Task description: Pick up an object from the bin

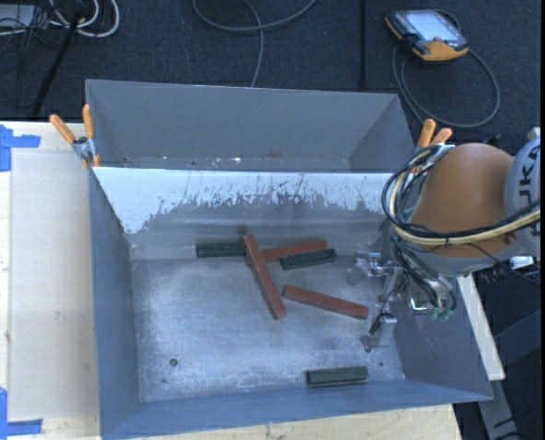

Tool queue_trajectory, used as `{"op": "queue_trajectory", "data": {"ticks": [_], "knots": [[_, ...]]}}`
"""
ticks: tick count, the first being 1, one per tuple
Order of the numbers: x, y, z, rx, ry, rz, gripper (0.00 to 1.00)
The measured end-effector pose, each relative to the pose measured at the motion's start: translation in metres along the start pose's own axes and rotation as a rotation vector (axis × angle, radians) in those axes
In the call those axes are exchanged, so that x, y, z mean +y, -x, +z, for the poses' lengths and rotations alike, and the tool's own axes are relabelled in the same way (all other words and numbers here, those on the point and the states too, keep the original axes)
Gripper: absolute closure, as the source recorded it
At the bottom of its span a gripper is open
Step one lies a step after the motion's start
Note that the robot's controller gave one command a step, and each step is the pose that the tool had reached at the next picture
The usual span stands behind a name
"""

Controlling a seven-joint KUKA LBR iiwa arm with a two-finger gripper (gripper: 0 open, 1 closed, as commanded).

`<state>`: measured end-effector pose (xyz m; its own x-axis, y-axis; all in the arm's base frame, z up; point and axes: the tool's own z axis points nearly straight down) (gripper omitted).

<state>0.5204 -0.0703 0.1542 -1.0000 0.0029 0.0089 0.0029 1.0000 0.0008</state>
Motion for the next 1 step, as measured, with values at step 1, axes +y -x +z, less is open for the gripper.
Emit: {"op": "queue_trajectory", "data": {"ticks": [1], "knots": [[0.0002,0.0018,-0.0041,-0.007,-0.001,-0.002,0.0]]}}
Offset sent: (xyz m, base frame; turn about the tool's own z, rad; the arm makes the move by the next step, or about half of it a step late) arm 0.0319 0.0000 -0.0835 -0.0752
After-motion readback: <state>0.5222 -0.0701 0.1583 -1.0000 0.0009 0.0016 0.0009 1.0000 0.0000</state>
